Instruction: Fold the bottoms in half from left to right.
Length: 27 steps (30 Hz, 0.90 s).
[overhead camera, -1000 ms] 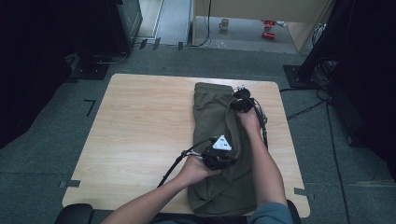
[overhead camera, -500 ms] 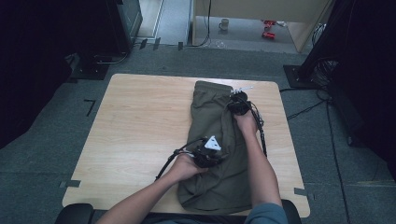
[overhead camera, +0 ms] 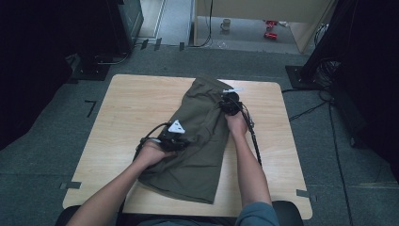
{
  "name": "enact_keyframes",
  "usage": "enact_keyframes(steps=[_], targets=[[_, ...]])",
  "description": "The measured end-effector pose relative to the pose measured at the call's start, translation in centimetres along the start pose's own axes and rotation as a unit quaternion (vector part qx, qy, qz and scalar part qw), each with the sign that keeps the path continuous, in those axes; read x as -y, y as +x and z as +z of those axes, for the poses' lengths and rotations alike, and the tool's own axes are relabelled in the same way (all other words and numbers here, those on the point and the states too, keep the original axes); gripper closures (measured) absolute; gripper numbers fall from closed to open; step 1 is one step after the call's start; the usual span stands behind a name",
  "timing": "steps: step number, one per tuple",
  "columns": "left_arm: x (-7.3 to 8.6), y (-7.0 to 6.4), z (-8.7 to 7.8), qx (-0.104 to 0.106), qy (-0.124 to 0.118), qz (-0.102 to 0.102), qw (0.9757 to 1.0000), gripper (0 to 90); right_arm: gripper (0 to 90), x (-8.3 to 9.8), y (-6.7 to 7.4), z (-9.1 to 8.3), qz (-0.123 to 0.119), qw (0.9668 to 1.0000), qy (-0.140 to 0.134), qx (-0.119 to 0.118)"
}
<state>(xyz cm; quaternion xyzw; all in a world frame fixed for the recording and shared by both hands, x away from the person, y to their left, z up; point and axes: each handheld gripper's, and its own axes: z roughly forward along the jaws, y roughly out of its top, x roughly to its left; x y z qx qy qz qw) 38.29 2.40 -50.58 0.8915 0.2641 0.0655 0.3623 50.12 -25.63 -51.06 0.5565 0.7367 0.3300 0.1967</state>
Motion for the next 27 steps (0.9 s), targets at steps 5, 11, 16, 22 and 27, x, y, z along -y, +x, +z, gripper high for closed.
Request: enact_keyframes(steps=[5,11,16,22,27], targets=[[0.5,2.3,-1.1,-0.033,0.008,-0.014,0.9993,85.4,88.5,-0.1,0.9,0.4,-0.002,1.0,-0.004,-0.005],[0.7,2.9,-2.6,-0.043,0.013,-0.044,0.998,87.4,88.4,0.0,1.0,0.5,-0.006,0.9999,-0.01,-0.013],[-0.1,0.1,-4.8,-0.016,-0.026,-0.018,0.9994,88.1,88.3,0.0,1.1,0.5,-0.01,0.9999,-0.01,-0.01],[-0.8,-3.3,-5.9,0.029,-0.058,-0.001,0.9979,87.8,88.3,0.0,1.1,0.5,-0.008,0.9998,-0.013,-0.011],[-1.1,-5.6,-4.0,0.066,-0.035,0.004,0.9972,80.8,87.8,0.1,1.0,0.5,-0.008,0.9998,-0.016,-0.013]])
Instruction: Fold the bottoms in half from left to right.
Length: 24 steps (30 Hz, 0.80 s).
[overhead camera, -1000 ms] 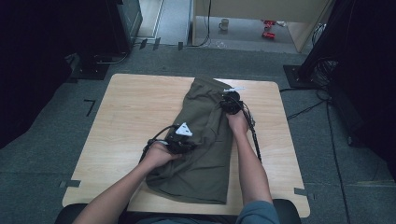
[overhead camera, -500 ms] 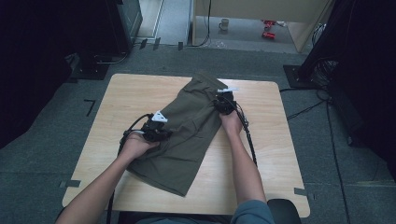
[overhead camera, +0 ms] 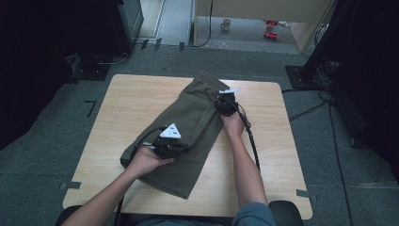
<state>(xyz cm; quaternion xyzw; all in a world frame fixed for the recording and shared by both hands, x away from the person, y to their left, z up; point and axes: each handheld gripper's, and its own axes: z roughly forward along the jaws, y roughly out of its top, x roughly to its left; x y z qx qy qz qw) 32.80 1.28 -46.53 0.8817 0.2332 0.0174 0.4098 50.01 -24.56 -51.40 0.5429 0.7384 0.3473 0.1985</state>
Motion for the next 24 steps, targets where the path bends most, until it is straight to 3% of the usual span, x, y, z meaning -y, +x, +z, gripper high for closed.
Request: enact_keyframes(steps=[4,5,7,10,12,14,16,17,18,24], targets=[[-0.1,0.1,-0.2,0.01,-0.009,-0.011,0.9998,71.4,80.0,-0.1,-0.1,-0.1,0.007,1.0,0.004,0.002],[-0.4,0.3,-1.1,0.017,-0.02,-0.018,0.9995,69.0,73.6,-0.2,-0.6,-0.6,0.017,0.9997,0.011,-0.014],[-0.6,0.5,-1.6,0.016,-0.025,-0.017,0.9994,66.7,70.9,-0.4,-1.0,-1.4,0.031,0.9991,0.013,-0.026],[-1.1,1.3,-3.3,0.001,-0.04,-0.011,0.9992,66.6,70.4,-0.5,-1.3,-2.5,0.033,0.9991,0.0,-0.028],[-1.4,2.0,-4.2,-0.006,-0.044,-0.014,0.9989,68.3,70.6,-0.5,-1.3,-3.6,0.028,0.9991,-0.02,-0.026],[-1.7,3.6,-5.3,-0.022,-0.047,-0.014,0.9986,72.0,73.1,-0.8,-1.1,-5.1,0.024,0.9989,-0.021,-0.034],[-1.7,4.1,-5.5,-0.027,-0.046,-0.013,0.9985,73.4,74.3,-0.8,-0.8,-5.6,0.018,0.999,-0.017,-0.036],[-1.6,5.3,-5.8,-0.032,-0.043,-0.02,0.9984,76.8,78.0,-0.9,-0.3,-6.3,0.004,0.999,-0.021,-0.04],[-1.6,5.3,-5.8,-0.032,-0.043,-0.02,0.9984,78.1,78.0,-0.9,-0.3,-6.3,0.004,0.999,-0.021,-0.04],[-1.0,9.1,-5.7,-0.054,-0.031,-0.041,0.9972,85.3,83.7,-1.0,2.1,-7.2,-0.035,0.9977,-0.01,-0.057]])
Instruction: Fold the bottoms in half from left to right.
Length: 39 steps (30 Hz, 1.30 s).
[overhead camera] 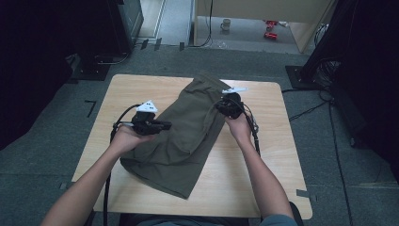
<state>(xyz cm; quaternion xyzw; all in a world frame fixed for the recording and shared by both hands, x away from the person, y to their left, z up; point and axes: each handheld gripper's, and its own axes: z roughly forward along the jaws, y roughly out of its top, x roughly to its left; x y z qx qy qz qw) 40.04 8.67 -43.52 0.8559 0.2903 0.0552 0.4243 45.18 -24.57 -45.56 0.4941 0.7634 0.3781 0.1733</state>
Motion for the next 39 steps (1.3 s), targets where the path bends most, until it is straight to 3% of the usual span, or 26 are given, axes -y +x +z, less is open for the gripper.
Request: enact_keyframes(steps=[5,8,11,13,16,17,25,30,32,35,39], targets=[[0.8,2.5,1.2,-0.024,0.006,0.003,0.9997,86.4,84.1,0.1,2.2,0.4,-0.009,0.9994,0.01,-0.032],[1.4,3.7,2.1,-0.037,0.015,-0.011,0.9992,84.9,81.9,0.4,3.6,0.8,-0.021,0.9982,0.022,-0.052],[2.3,4.3,2.9,-0.041,0.02,-0.016,0.9988,83.2,77.9,1.3,4.8,1.4,-0.025,0.9972,0.015,-0.069],[2.9,4.5,3.4,-0.036,0.027,-0.026,0.9987,82.2,76.5,2.1,5.2,1.7,-0.02,0.9965,0.025,-0.077],[3.9,4.4,4.0,-0.037,0.043,-0.024,0.9981,80.9,72.7,3.4,5.5,1.9,-0.026,0.9961,0.037,-0.076],[4.5,4.3,4.2,-0.036,0.039,-0.031,0.9981,80.7,69.5,4.2,5.4,1.8,-0.031,0.996,0.042,-0.072],[5.3,3.5,4.2,-0.033,0.042,-0.031,0.9981,79.9,57.4,7.2,4.3,0.1,-0.048,0.9961,0.047,-0.056],[5.6,2.2,4.1,-0.03,0.042,-0.027,0.9983,79.7,55.8,7.8,3.9,-0.3,-0.045,0.9965,0.047,-0.053],[5.8,1.6,4.0,-0.029,0.043,-0.025,0.9983,79.2,55.8,8.1,3.8,-0.3,-0.056,0.9962,0.044,-0.052],[6.2,1.0,3.8,-0.027,0.039,-0.033,0.9983,78.8,55.6,8.4,3.7,-0.3,-0.069,0.9961,0.03,-0.047],[7.0,0.2,3.4,-0.015,0.027,-0.053,0.9981,78.8,53.1,8.7,3.6,-0.3,-0.062,0.9967,0.02,-0.049]])
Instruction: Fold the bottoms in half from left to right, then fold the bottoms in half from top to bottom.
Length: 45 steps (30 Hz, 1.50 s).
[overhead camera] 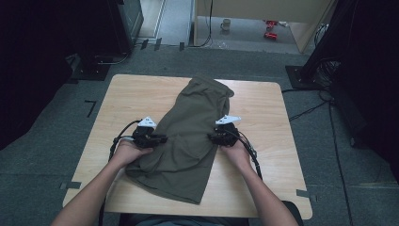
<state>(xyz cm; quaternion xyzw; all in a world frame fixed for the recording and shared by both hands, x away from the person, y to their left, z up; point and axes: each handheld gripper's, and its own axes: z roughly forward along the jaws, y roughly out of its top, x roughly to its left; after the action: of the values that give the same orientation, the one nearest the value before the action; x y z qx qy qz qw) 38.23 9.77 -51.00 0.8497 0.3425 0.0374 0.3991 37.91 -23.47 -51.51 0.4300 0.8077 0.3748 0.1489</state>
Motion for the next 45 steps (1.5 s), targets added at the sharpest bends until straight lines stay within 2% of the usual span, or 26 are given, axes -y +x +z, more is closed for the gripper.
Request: enact_keyframes(steps=[3,4,7,10,20,34,45], targets=[[0.2,-0.4,-0.1,0.003,0.0,-0.003,1.0,78.7,51.0,0.1,0.0,0.0,0.003,1.0,-0.002,-0.001],[0.5,-0.9,-0.3,0.005,0.003,0.001,1.0,78.3,49.7,0.1,0.1,-0.1,-0.001,1.0,0.0,-0.001],[0.7,-1.5,-0.4,0.008,0.005,0.005,0.9999,77.6,49.3,0.3,0.2,-0.2,-0.004,1.0,-0.001,-0.001],[1.1,-2.8,-0.6,0.02,0.013,0.013,0.9996,76.5,48.5,0.5,0.1,-0.4,-0.003,1.0,-0.002,-0.007],[2.0,-5.0,-0.9,0.031,0.017,0.028,0.999,72.1,46.2,1.2,0.3,-1.1,-0.013,0.9998,-0.005,-0.013],[3.1,-7.0,-1.6,0.031,0.025,0.034,0.9986,67.4,42.7,2.6,1.4,-2.3,-0.022,0.9994,-0.008,-0.027],[4.0,-8.0,-2.3,0.045,0.031,0.031,0.998,65.4,42.5,3.4,2.3,-3.4,-0.023,0.9989,0.006,-0.041]])
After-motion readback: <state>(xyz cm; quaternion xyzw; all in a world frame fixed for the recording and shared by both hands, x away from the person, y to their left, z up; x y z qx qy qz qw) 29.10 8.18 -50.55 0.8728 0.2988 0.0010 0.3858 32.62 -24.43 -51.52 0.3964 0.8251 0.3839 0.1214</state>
